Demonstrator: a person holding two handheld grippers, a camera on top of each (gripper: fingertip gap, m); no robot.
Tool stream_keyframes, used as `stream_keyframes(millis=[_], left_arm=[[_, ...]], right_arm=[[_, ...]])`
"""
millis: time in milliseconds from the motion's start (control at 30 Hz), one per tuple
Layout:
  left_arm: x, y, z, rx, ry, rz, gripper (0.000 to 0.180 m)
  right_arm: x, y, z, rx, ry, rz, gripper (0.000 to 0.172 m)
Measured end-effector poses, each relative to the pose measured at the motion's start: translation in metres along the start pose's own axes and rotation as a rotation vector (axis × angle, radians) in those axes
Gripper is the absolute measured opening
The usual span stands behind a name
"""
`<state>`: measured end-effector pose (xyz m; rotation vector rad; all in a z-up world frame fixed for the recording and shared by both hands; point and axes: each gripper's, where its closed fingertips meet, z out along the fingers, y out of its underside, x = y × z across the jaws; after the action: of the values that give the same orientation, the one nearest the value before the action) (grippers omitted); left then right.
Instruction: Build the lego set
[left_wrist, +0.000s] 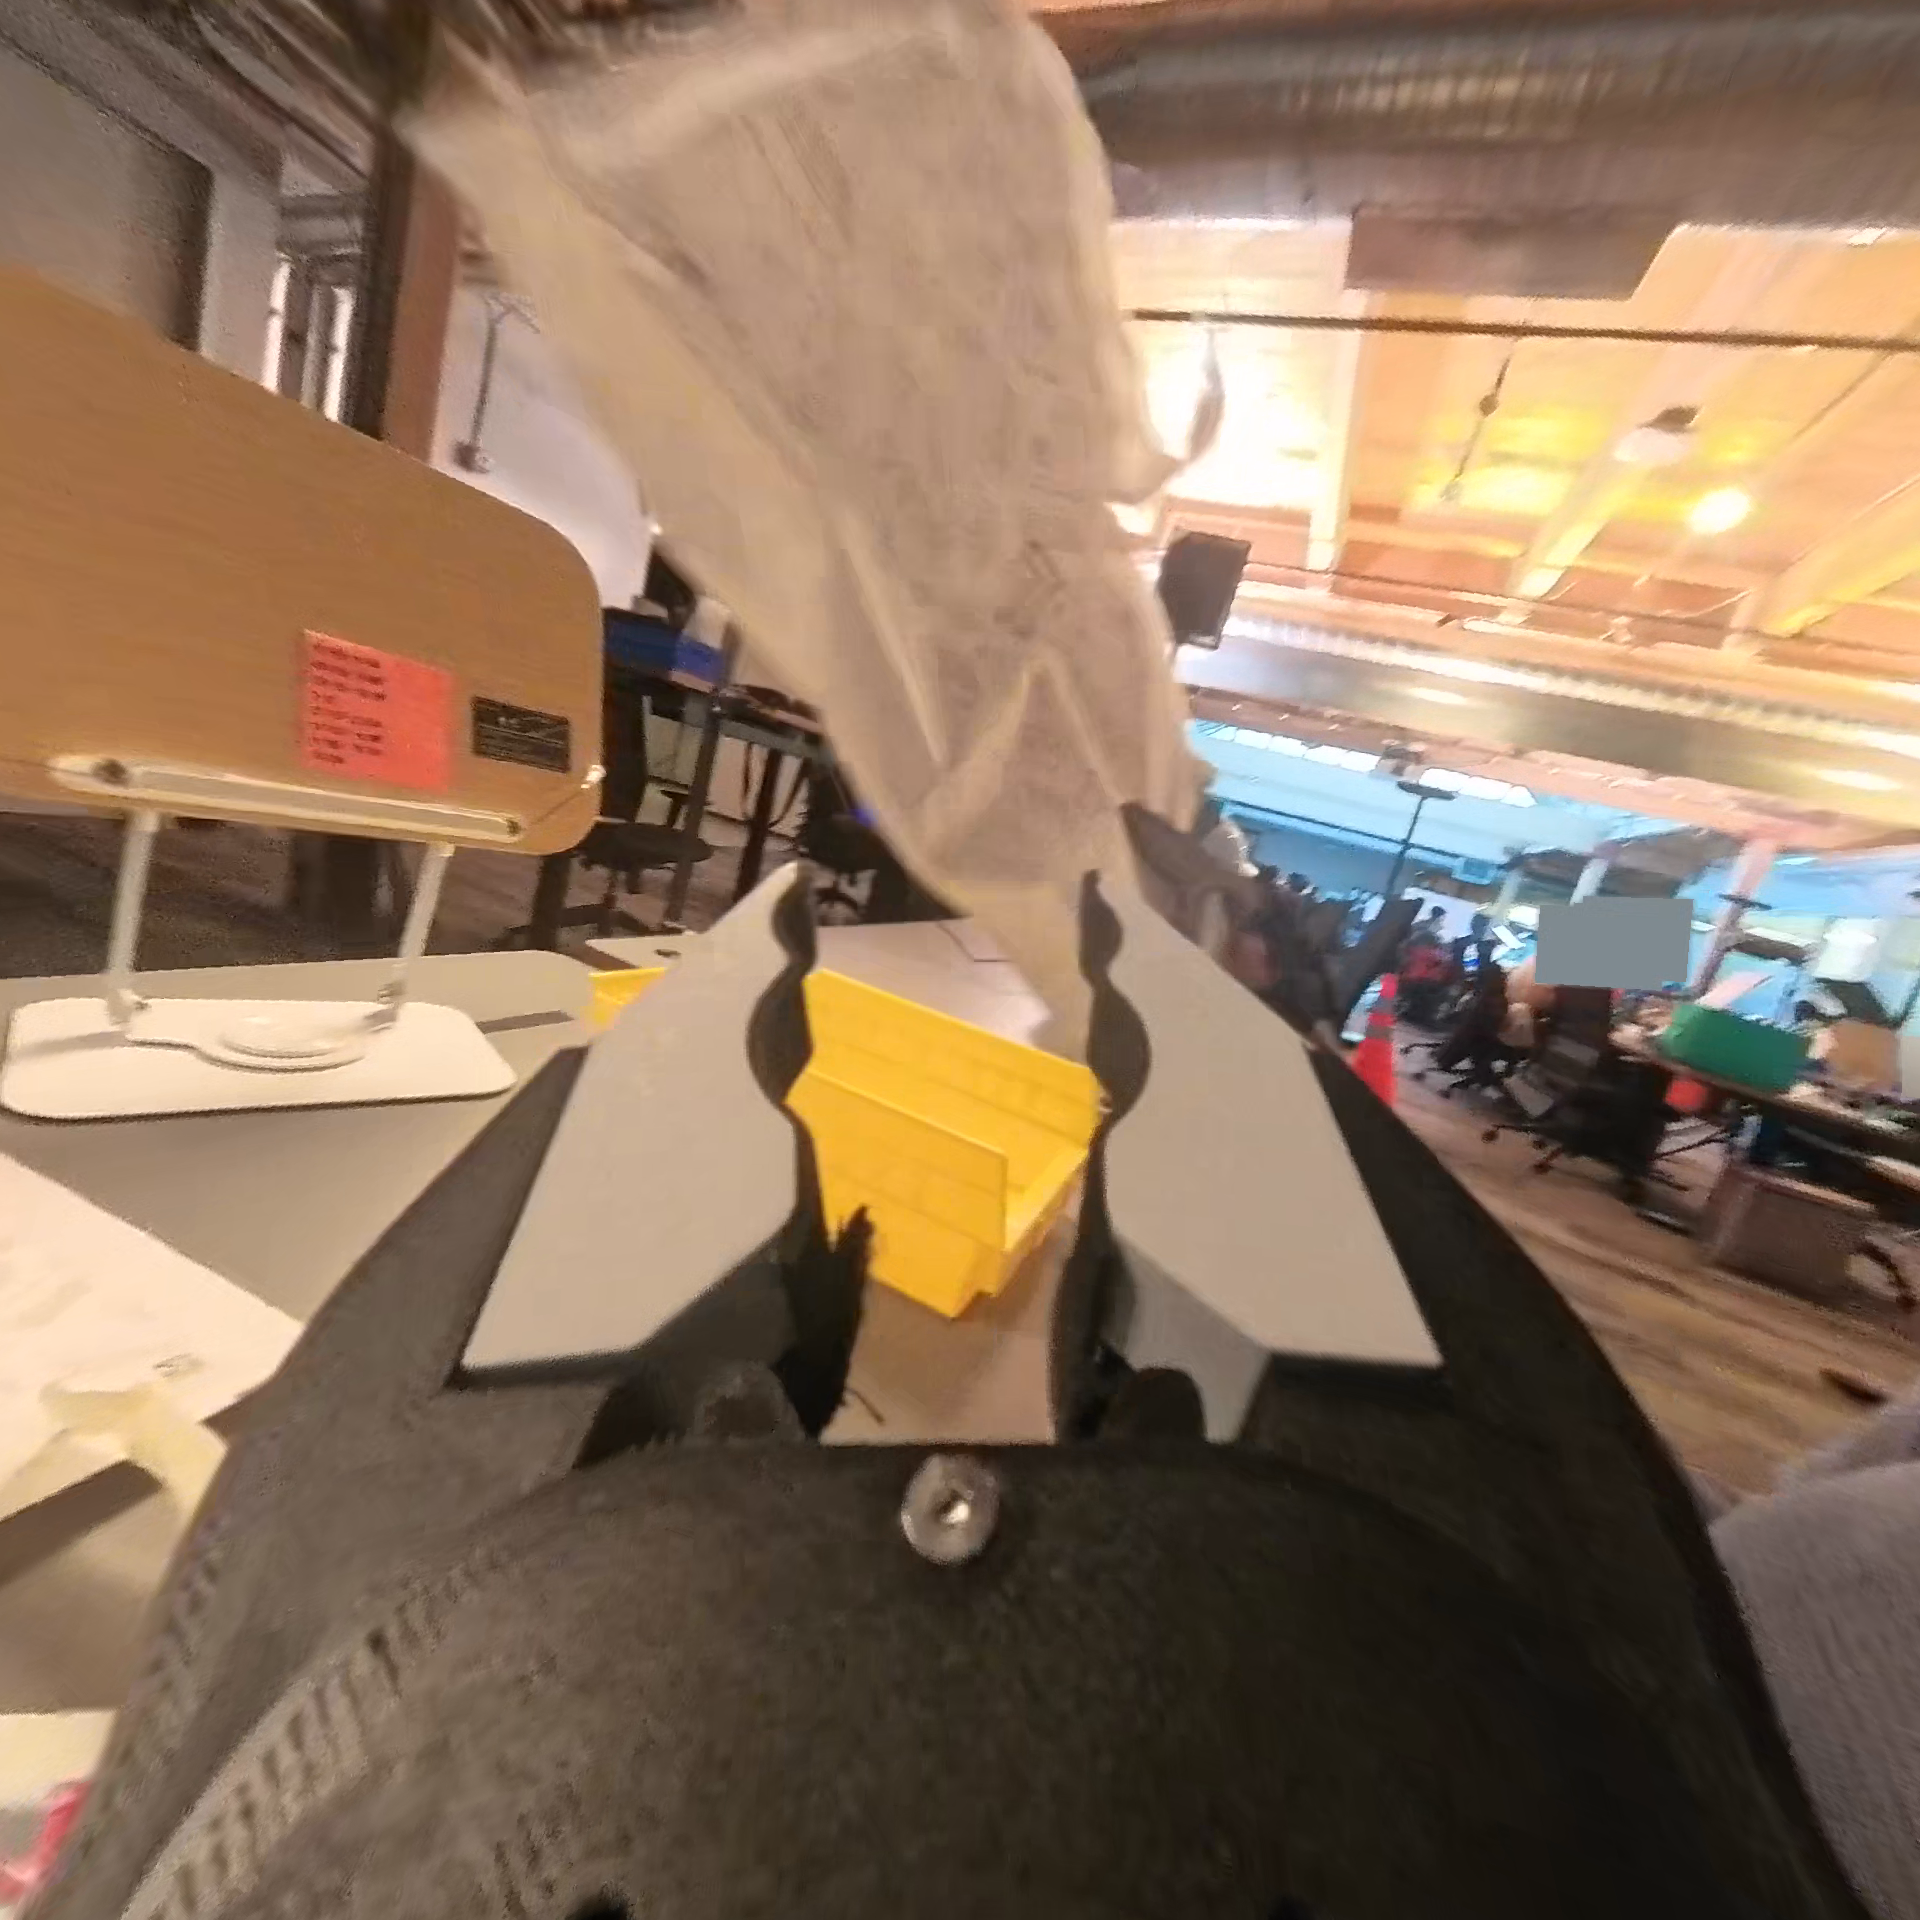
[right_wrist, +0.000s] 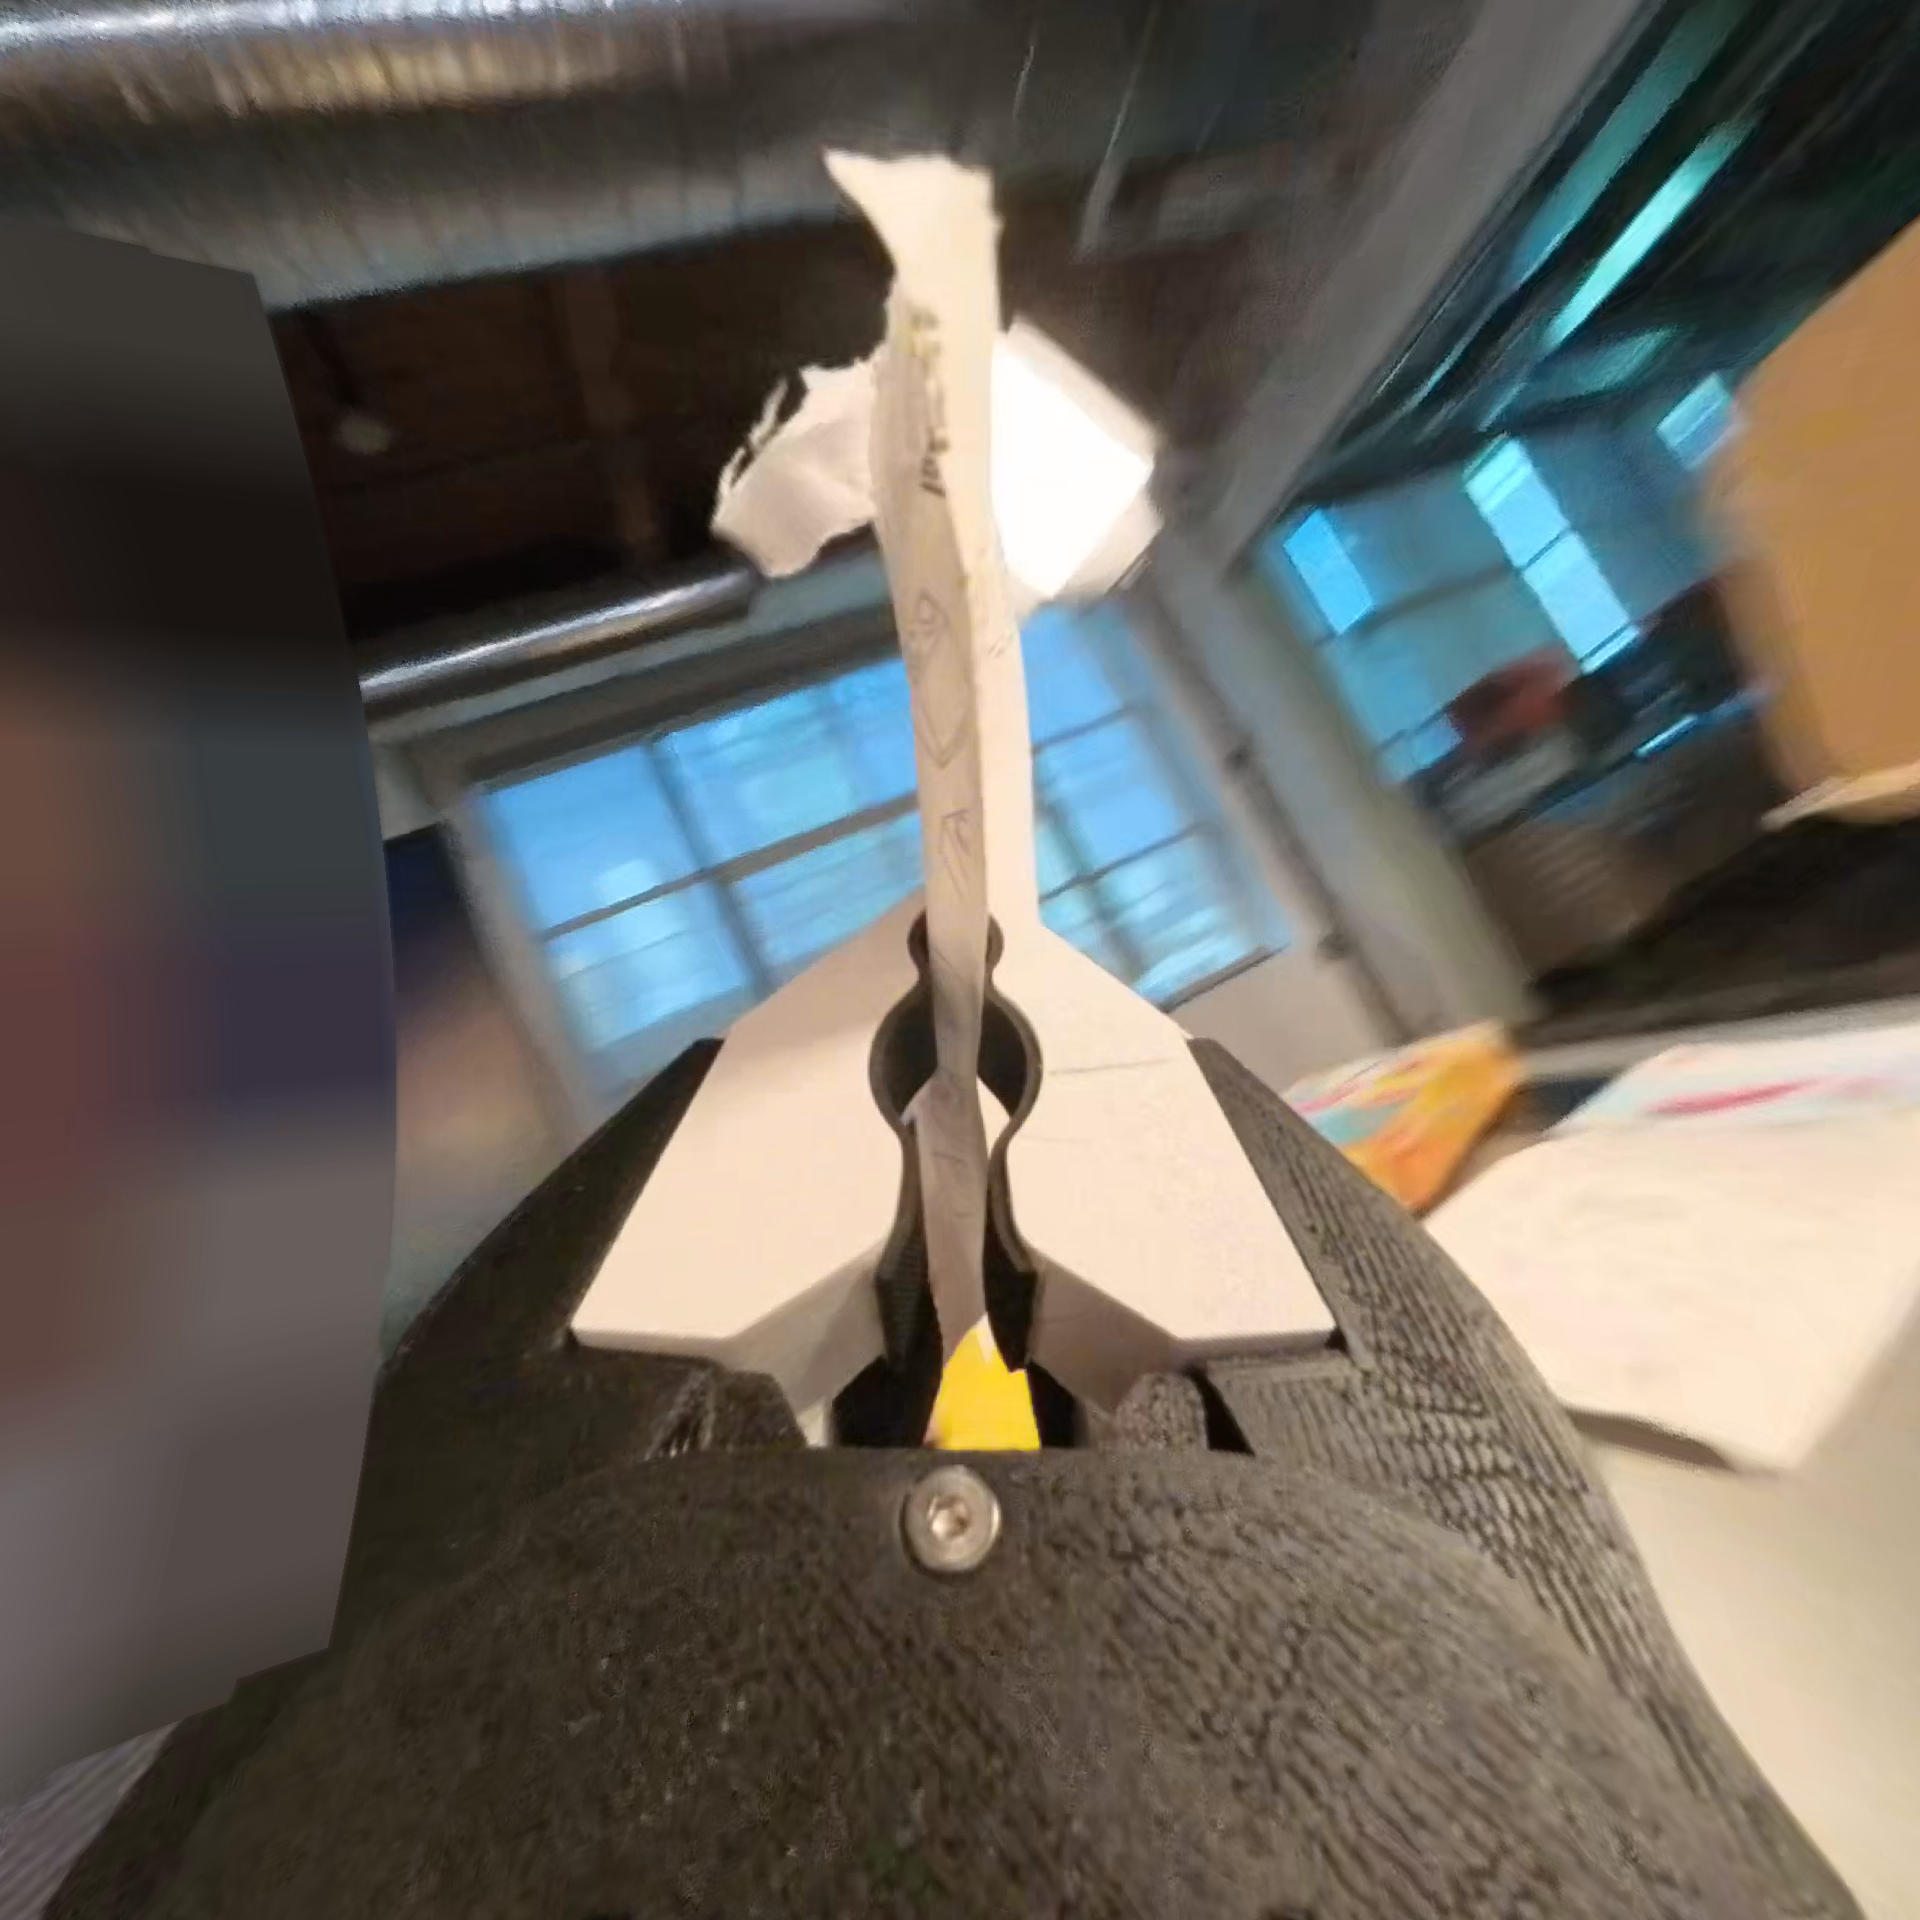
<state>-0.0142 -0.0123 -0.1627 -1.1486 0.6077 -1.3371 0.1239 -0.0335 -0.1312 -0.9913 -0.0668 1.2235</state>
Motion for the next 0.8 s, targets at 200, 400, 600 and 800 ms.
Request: stream_keyframes(millis=[200, 400, 600, 800], left_arm=[[-0.015, -0.023, 0.0, 0.072, -0.106, 0.161, 0.051], [-0.024, -0.033, 0.0, 0.116, -0.144, 0.178, 0.045], [-0.035, -0.039, -0.006, 0.126, -0.219, 0.203, 0.045], [-0.062, -0.058, -0.034, 0.064, -0.476, 0.35, 0.05]], right_arm=[[0.035, -0.118, -0.116, 0.025, 0.834, -0.943, 0.0], [0.088, -0.109, -0.139, -0.106, 0.964, -0.684, 0.0], [0.172, -0.059, -0.178, -0.12, 1.086, -0.117, 0.0], [0.171, -0.059, -0.185, -0.277, 1.331, -0.433, 0.078]])
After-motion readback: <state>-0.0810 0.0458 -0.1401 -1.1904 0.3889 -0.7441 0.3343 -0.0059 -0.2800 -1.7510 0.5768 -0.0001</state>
